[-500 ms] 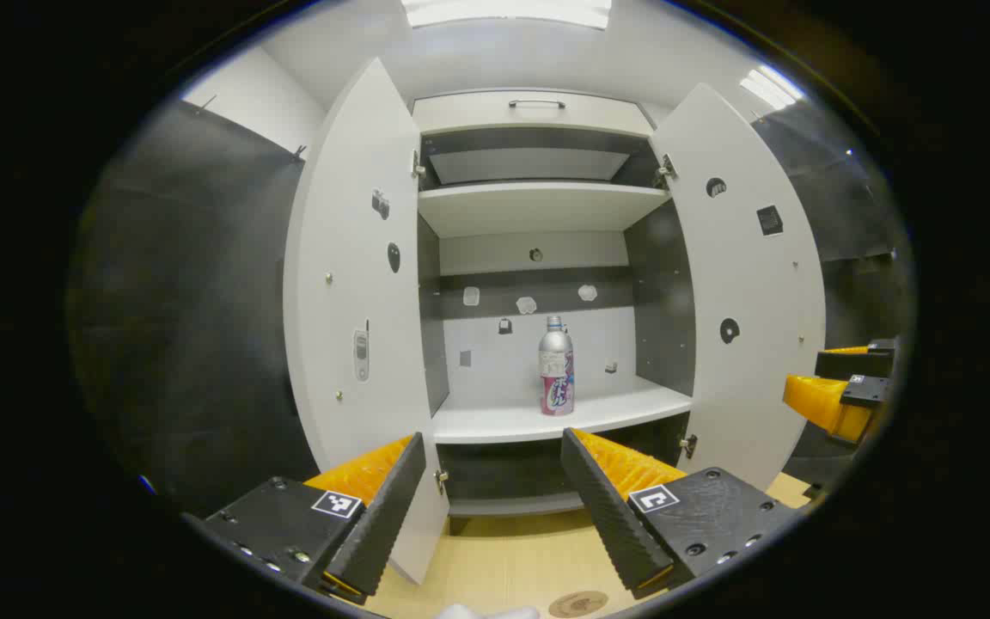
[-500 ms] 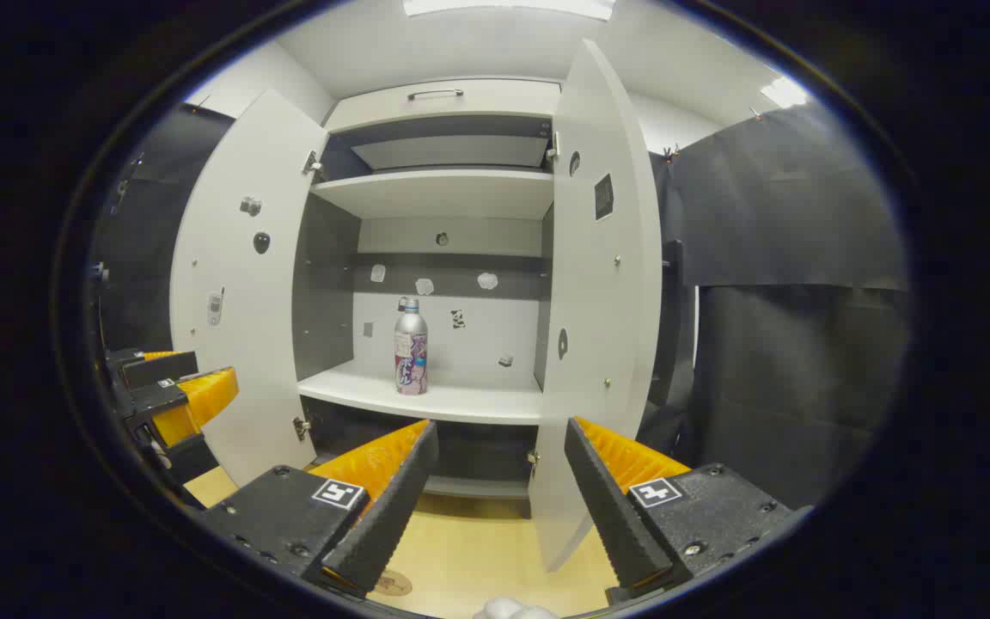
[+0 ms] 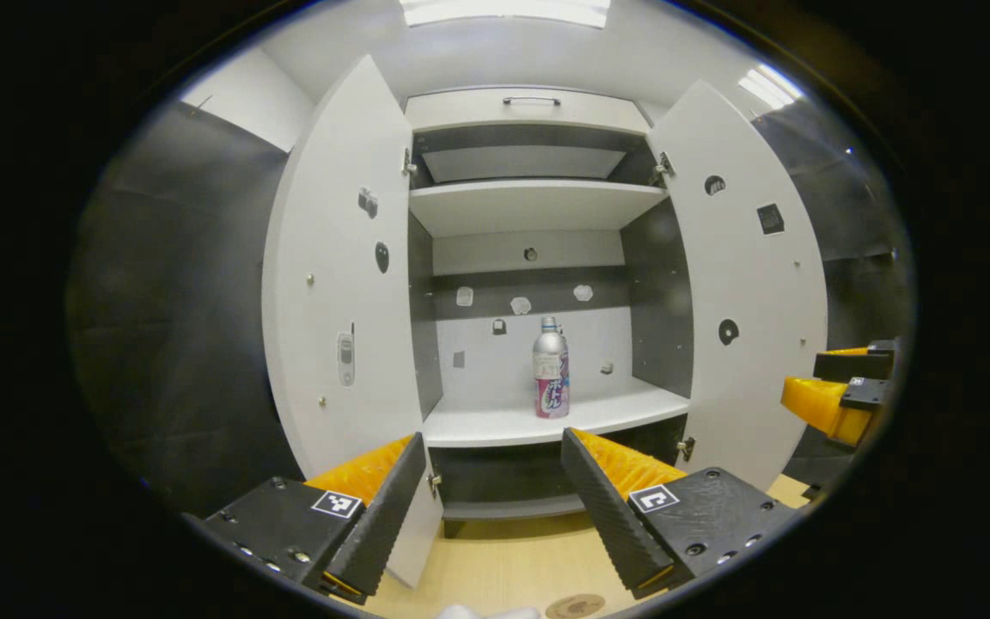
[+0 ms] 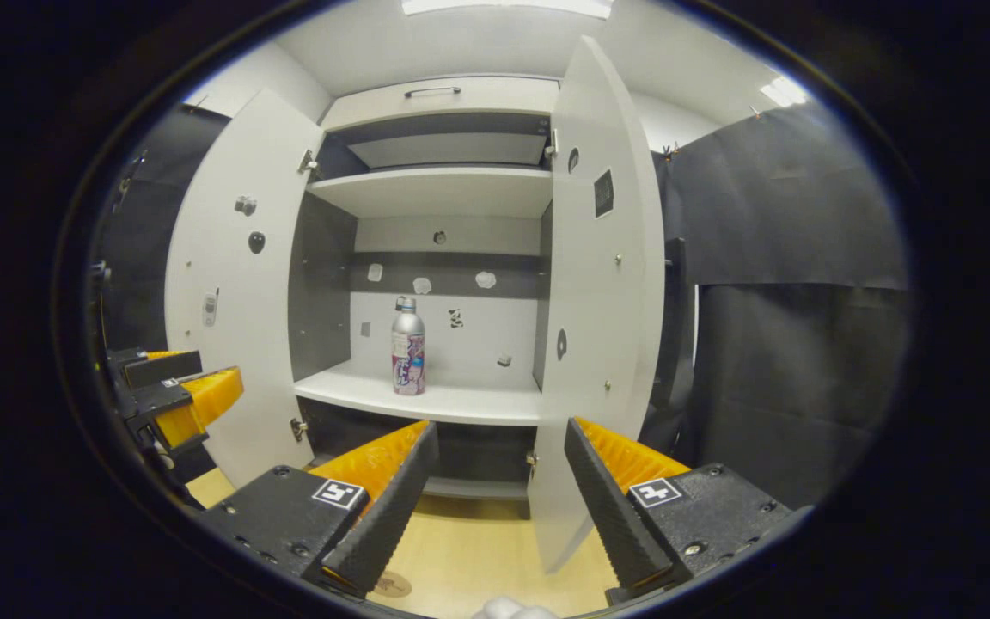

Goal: Grasp the bottle in the cabinet with the left hand and place it on the coaster, then close the right door with the right hand and the left door with the left hand.

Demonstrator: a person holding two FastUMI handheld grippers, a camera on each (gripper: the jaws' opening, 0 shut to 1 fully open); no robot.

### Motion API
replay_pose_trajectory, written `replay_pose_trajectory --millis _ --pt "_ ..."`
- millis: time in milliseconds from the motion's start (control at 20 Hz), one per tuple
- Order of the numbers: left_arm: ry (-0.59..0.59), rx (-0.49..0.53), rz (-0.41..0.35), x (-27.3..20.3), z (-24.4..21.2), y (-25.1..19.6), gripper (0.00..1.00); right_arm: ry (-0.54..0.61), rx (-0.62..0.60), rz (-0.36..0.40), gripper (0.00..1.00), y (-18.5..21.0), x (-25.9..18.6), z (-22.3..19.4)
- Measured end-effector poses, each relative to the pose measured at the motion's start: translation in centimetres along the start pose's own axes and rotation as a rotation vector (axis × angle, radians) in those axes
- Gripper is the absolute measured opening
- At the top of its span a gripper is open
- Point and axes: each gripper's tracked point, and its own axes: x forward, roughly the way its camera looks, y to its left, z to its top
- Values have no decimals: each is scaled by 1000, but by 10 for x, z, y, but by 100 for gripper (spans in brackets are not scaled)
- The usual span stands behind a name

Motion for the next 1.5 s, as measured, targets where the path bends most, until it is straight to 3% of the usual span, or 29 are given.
replay_pose_trajectory --millis 600,1150,1500 --pt "-35 -8 -36 37 17 -18 97 22 9 -20 97 -5 5 -5" --pt "-114 -29 -100 142 55 -56 97 47 5 -76 97 -16 3 0" --pt "-140 -33 -85 220 72 -71 97 34 -11 -90 98 -17 -6 15"
